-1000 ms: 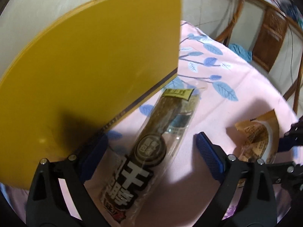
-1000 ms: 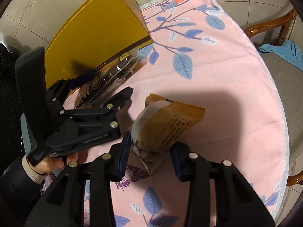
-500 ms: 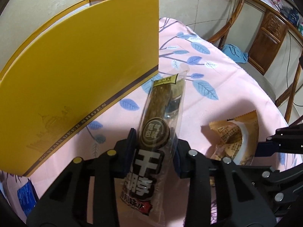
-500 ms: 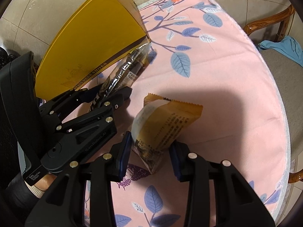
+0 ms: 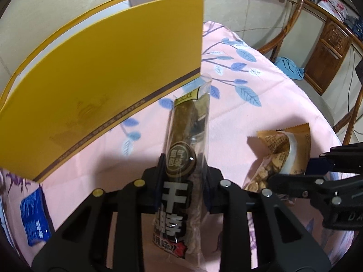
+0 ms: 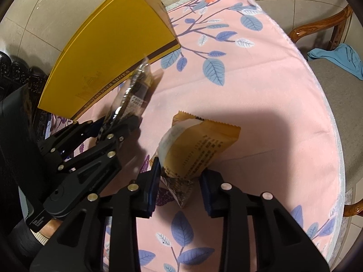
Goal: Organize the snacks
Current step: 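Carry sausage snack and peanut bag into the box and open both tools, then move both tools toward the blue pack and small candy bag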
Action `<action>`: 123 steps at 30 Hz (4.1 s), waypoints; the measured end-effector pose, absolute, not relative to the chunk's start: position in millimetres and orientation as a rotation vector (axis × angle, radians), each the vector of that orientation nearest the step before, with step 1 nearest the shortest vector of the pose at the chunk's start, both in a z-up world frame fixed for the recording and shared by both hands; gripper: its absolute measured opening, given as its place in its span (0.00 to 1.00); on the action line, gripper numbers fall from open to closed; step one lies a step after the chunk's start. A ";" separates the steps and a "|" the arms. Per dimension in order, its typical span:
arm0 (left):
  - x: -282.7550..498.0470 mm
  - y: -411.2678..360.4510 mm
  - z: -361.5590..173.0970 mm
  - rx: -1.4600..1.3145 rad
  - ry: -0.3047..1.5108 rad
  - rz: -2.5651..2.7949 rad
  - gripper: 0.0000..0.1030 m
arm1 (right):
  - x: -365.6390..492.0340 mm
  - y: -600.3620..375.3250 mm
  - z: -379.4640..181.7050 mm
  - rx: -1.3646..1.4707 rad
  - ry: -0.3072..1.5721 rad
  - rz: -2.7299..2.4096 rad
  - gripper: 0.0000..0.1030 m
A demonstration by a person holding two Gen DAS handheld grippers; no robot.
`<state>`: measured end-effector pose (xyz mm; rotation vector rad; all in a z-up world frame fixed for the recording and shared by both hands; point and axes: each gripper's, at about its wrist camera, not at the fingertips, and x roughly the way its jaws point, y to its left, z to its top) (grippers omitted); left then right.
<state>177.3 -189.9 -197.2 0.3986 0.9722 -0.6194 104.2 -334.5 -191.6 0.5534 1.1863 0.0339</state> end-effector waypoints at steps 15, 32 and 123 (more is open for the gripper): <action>175.8 -173.4 -182.3 0.317 0.971 -0.516 0.27 | 102.3 -320.0 -181.0 0.516 1.178 0.051 0.32; 165.0 -127.5 -133.0 0.230 0.948 -0.378 0.27 | 104.3 -294.2 -134.2 0.436 1.113 0.123 0.32; 118.2 90.9 -124.9 -0.095 1.032 0.203 0.95 | 234.1 43.9 -212.3 -0.658 0.987 0.837 0.75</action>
